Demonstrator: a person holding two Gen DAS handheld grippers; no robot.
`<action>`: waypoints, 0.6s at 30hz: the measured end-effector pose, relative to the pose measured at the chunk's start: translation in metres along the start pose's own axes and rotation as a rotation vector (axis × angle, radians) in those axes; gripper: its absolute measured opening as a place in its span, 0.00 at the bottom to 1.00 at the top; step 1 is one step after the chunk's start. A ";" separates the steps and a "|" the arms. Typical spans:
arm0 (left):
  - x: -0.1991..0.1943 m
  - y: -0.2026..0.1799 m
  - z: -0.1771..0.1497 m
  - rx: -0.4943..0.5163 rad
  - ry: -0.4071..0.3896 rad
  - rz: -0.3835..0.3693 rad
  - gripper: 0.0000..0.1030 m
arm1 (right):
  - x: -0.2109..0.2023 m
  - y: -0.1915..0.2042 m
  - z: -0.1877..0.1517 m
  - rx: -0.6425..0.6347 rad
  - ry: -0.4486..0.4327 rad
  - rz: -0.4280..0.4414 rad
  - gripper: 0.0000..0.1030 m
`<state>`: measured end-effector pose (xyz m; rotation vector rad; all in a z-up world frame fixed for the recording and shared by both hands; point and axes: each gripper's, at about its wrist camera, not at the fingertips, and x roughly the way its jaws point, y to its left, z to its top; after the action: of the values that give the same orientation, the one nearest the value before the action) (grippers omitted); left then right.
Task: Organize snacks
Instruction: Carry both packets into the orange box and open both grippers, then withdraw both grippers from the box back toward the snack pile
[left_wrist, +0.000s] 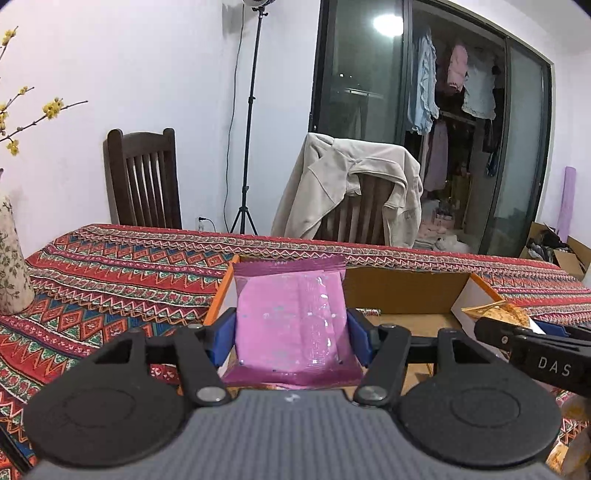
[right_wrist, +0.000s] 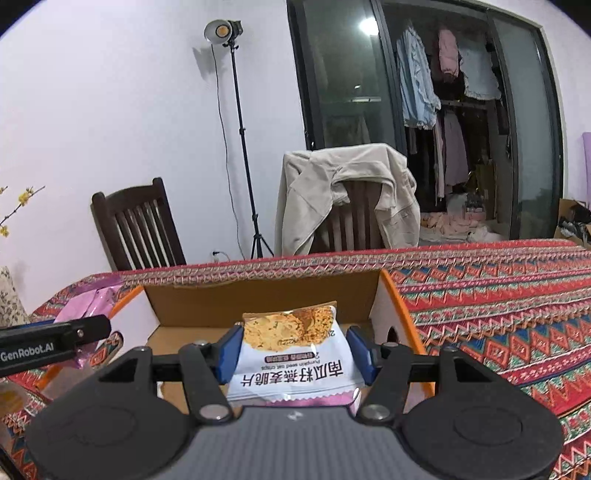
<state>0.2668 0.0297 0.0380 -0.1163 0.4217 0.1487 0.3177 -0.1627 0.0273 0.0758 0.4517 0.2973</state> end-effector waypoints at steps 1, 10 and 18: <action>0.001 0.000 -0.001 0.004 0.002 -0.002 0.61 | 0.001 0.000 -0.001 -0.002 0.004 0.001 0.58; -0.007 0.003 -0.008 -0.024 -0.038 0.008 1.00 | -0.003 -0.010 -0.005 0.023 0.016 -0.003 0.95; -0.022 0.002 -0.006 -0.023 -0.094 0.000 1.00 | -0.007 -0.013 -0.005 0.030 0.009 -0.013 1.00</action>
<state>0.2440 0.0280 0.0420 -0.1318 0.3267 0.1582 0.3129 -0.1770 0.0245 0.1011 0.4658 0.2782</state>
